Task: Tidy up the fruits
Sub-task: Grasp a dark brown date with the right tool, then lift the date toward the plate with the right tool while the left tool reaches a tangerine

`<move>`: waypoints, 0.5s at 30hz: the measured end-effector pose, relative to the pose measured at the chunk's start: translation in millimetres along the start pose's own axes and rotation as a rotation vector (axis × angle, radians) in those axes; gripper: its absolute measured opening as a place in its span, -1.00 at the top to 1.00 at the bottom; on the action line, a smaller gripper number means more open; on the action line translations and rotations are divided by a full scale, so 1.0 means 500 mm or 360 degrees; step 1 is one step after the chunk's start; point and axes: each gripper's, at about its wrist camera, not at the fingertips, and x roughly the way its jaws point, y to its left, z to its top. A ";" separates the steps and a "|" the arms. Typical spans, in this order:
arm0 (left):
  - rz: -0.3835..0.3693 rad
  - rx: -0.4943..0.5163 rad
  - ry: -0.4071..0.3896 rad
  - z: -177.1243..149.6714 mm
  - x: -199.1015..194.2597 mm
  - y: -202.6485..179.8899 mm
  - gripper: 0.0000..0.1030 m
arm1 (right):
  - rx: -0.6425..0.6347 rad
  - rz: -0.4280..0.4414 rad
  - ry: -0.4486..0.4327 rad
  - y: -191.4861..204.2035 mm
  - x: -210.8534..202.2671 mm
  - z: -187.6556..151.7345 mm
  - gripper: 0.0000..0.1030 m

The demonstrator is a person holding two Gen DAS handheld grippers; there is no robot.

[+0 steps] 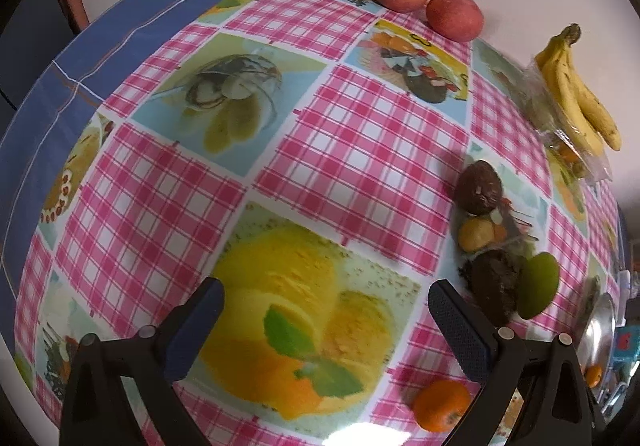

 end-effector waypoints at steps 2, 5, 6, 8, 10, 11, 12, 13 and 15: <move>-0.0012 0.0009 -0.0002 -0.006 -0.009 -0.010 -1.00 | 0.0014 0.0023 -0.0011 -0.002 -0.015 -0.004 -0.12; -0.0039 0.0005 -0.0006 -0.016 -0.023 -0.021 -1.00 | 0.0031 0.0030 -0.0054 -0.006 -0.044 -0.006 -0.12; -0.0059 -0.0015 0.0000 -0.021 -0.028 -0.015 -1.00 | 0.0038 0.0025 -0.0071 -0.008 -0.058 -0.007 -0.12; -0.0112 -0.0050 0.0024 -0.031 -0.028 -0.018 -1.00 | 0.0055 -0.0003 -0.0090 -0.015 -0.079 -0.009 -0.12; -0.0138 -0.0046 0.0040 -0.041 -0.027 -0.026 -0.97 | 0.0073 -0.0021 -0.0109 -0.021 -0.094 -0.011 -0.12; -0.0138 -0.0038 0.0047 -0.042 -0.026 -0.029 -0.97 | 0.0083 -0.0033 -0.0114 -0.026 -0.102 -0.013 -0.12; -0.0141 -0.0022 0.0061 -0.047 -0.023 -0.036 -0.96 | 0.0098 -0.0053 -0.0117 -0.034 -0.109 -0.015 -0.12; -0.0151 -0.0010 0.0073 -0.052 -0.021 -0.043 -0.94 | 0.0117 -0.0076 -0.0120 -0.042 -0.116 -0.019 -0.12; -0.0178 0.0015 0.0103 -0.060 -0.019 -0.052 -0.75 | 0.0159 -0.0100 -0.0130 -0.059 -0.129 -0.026 -0.12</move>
